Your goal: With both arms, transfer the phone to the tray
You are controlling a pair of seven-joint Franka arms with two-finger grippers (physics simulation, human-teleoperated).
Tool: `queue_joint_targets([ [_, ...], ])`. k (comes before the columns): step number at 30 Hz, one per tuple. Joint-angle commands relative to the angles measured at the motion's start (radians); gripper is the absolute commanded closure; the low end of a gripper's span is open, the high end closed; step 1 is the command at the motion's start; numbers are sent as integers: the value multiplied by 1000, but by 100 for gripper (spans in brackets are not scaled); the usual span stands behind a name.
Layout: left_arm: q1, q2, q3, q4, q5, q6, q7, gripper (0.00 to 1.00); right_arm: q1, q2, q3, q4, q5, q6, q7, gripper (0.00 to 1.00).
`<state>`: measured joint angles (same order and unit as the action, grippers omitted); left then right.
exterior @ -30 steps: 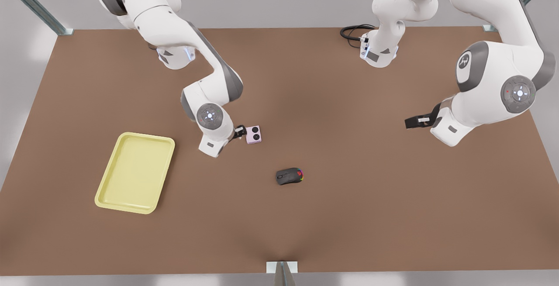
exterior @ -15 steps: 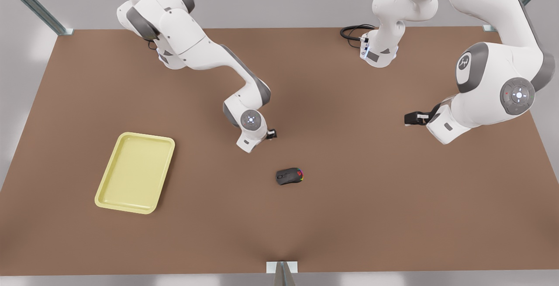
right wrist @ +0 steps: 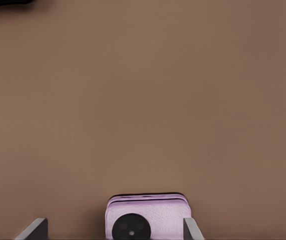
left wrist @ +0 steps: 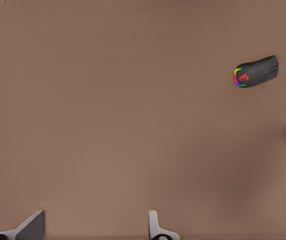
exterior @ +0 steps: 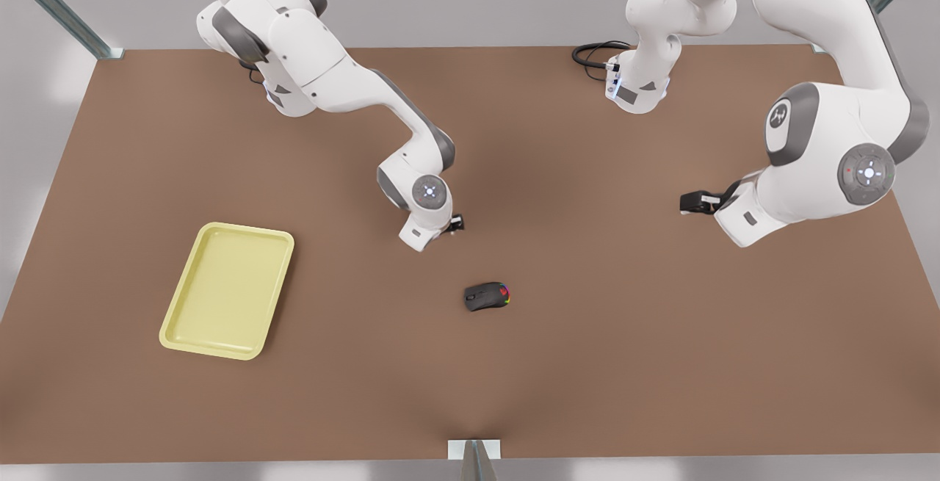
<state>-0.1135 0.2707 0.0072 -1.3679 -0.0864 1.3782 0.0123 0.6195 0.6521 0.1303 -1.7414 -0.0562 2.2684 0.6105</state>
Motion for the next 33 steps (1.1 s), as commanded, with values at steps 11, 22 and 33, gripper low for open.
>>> queue_joint_targets([
  [11, 0, 4, 0, 0, 1, 1, 57, 0, -32, -14, 29, -73, -8, 74, -250, 0],
  [22, 0, -2, -1, 6, 1, -5, 58, 0, -49, -11, 32, -144, -8, 181, -317, 0],
  [33, 0, -5, 2, 6, 10, -1, 54, 0, -53, -11, 37, -158, -7, 174, -299, 18],
])
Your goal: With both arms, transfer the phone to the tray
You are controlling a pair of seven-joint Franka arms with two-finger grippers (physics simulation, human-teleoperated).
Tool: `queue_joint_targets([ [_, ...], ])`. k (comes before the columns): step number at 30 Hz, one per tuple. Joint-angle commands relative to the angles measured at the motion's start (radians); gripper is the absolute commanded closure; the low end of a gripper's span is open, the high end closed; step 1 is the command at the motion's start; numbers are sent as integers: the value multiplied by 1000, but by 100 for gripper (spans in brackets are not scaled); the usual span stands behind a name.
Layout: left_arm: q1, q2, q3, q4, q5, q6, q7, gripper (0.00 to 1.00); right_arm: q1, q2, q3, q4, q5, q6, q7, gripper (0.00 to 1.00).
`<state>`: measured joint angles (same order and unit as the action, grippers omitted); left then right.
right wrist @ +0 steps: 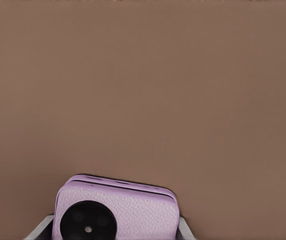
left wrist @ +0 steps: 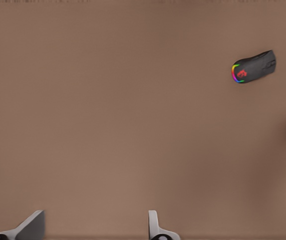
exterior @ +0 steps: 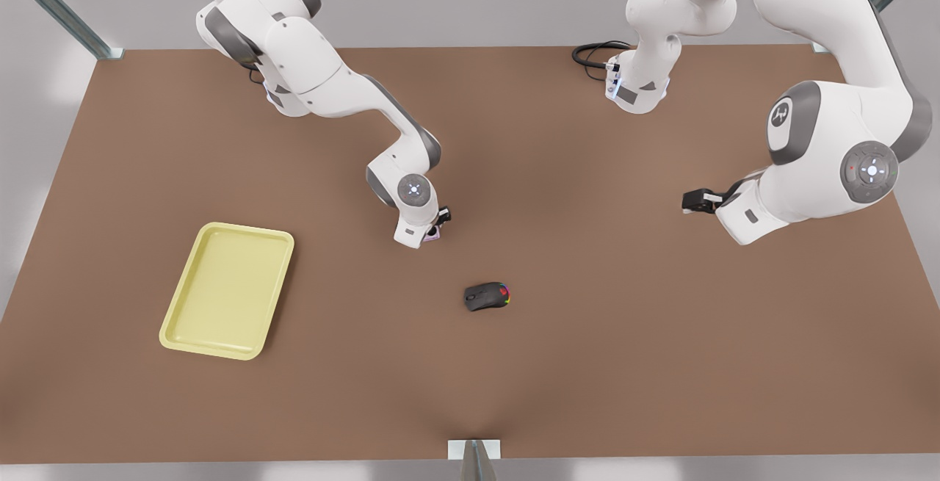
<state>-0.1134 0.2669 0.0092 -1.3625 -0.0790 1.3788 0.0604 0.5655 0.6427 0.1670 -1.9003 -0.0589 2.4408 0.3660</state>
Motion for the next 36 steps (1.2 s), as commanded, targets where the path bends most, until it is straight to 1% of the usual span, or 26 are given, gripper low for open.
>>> queue_joint_targets([
  [1, 0, -1, 0, 2, 2, -1, 6, 0, -10, -5, 0, 1, -4, -3, -55, 19],
  [6, 0, -1, 2, 2, 4, -1, 6, 0, -18, -54, 0, 4, -4, -32, -56, 19],
  [7, 0, -3, 2, 2, 10, -3, 7, 0, -45, -87, -1, 3, -4, -72, -56, 19],
  [10, 0, -5, 0, 3, 10, -9, 6, 0, -113, -158, -9, -20, -4, -100, -58, 21],
  [13, 0, -5, -1, 8, 11, -9, 3, 0, -239, -207, -12, -86, -4, -89, -90, 22],
  [14, 0, -5, -1, 8, 11, -10, 1, 0, -288, -221, -12, -100, -5, -91, -145, 22],
  [16, 0, -6, -3, 8, 11, -9, -7, 0, -397, -239, -49, -118, -7, -89, -303, 22],
  [19, 0, -15, 0, 8, 11, -12, -7, 0, -575, -238, -56, -126, -10, -89, -530, 22],
  [22, 0, -14, 0, 8, 28, -12, -7, 0, -611, -206, -168, -123, -9, -60, -690, 22],
  [23, 0, -14, 0, 8, 34, -10, -7, 0, -628, -183, -179, -137, -7, -45, -711, 21],
  [24, 0, -14, 0, 8, 34, -10, -7, 0, -642, -164, -179, -141, -9, -31, -717, 21],
  [25, 0, -14, 0, 8, 36, -10, -7, 0, -647, -146, -191, -140, -13, -6, -720, 13],
  [26, 0, -12, 0, 8, 36, -12, -7, 0, -648, -133, -205, -132, -13, 10, -720, 0],
  [29, 0, -12, 0, 11, 34, -15, -7, 0, -648, -121, -204, -59, -9, -8, -700, 0],
  [30, 0, -11, 2, 11, 34, -23, -7, 0, -651, -133, -199, 41, -10, -185, -699, 0],
  [31, 0, -15, 32, 16, 33, -26, -7, 0, -651, -164, -190, 176, -9, -350, -707, 0],
  [32, 0, -14, 45, 42, 31, -50, -7, 0, -627, -241, -176, 236, -5, -460, -697, 0],
  [33, 0, -15, 43, 43, 34, -53, -8, 0, -610, -307, -165, 242, -7, -512, -612, 0],
  [34, 0, -15, 66, 59, 39, -75, -7, 0, -569, -455, -127, 230, -5, -660, -440, 0],
  [36, 0, -60, 68, -3, 44, -29, -5, 0, -556, -589, -129, 167, 48, -747, -423, 0],
])
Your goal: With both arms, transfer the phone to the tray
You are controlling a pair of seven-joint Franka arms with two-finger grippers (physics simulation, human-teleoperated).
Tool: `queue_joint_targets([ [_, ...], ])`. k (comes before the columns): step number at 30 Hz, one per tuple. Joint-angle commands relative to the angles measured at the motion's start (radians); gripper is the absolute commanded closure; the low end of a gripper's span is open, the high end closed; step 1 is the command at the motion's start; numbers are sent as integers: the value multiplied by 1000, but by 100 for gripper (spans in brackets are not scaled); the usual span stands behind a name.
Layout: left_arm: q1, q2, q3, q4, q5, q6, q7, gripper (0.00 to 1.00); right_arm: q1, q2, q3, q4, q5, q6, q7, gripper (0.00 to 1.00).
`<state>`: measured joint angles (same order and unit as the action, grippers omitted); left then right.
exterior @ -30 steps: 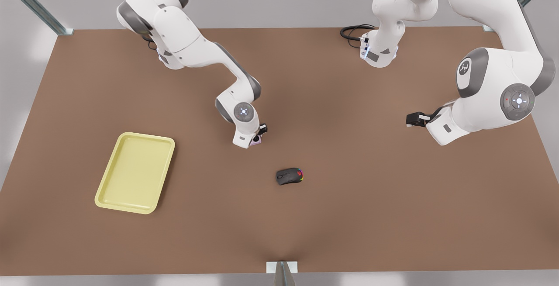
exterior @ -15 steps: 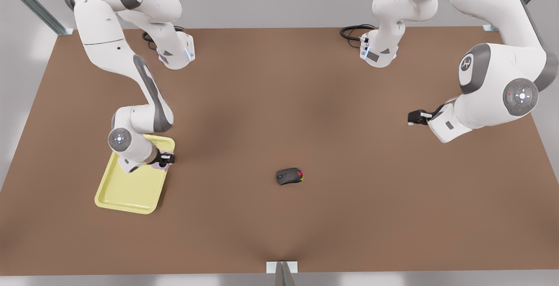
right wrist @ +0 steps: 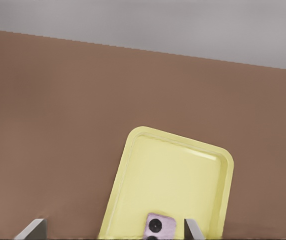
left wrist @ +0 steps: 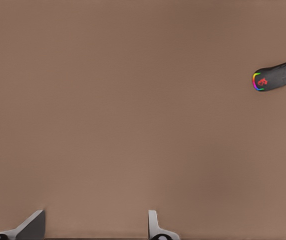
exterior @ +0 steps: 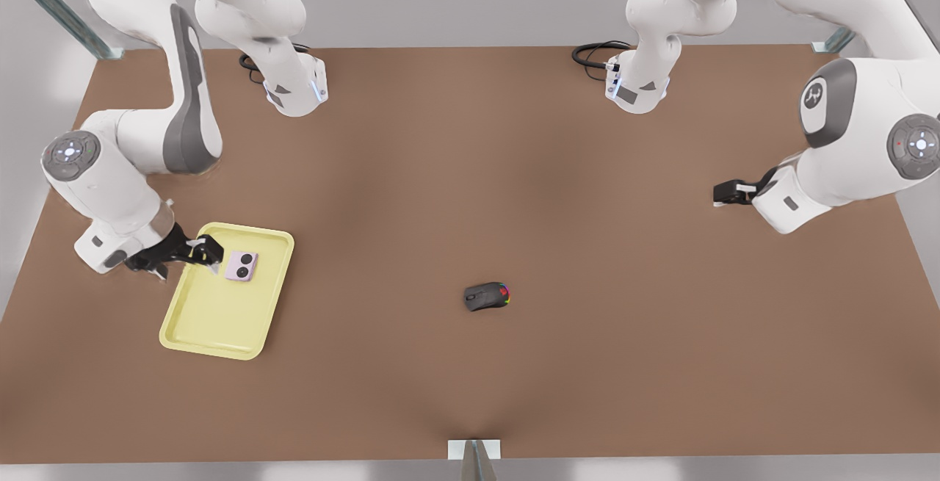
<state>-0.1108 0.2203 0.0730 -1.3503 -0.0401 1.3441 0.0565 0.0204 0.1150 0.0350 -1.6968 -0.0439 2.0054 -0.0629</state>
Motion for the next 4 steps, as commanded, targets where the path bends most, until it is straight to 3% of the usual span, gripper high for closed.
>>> queue_joint_targets([
  [1, -3, -13, 4, -16, 3, 3, -1, 0, -20, -38, 6, 65, 33, -427, 6, 0],
  [4, -6, -22, 4, -33, 5, -16, -3, 0, -19, -28, 25, 94, 4, -519, 11, 0],
])
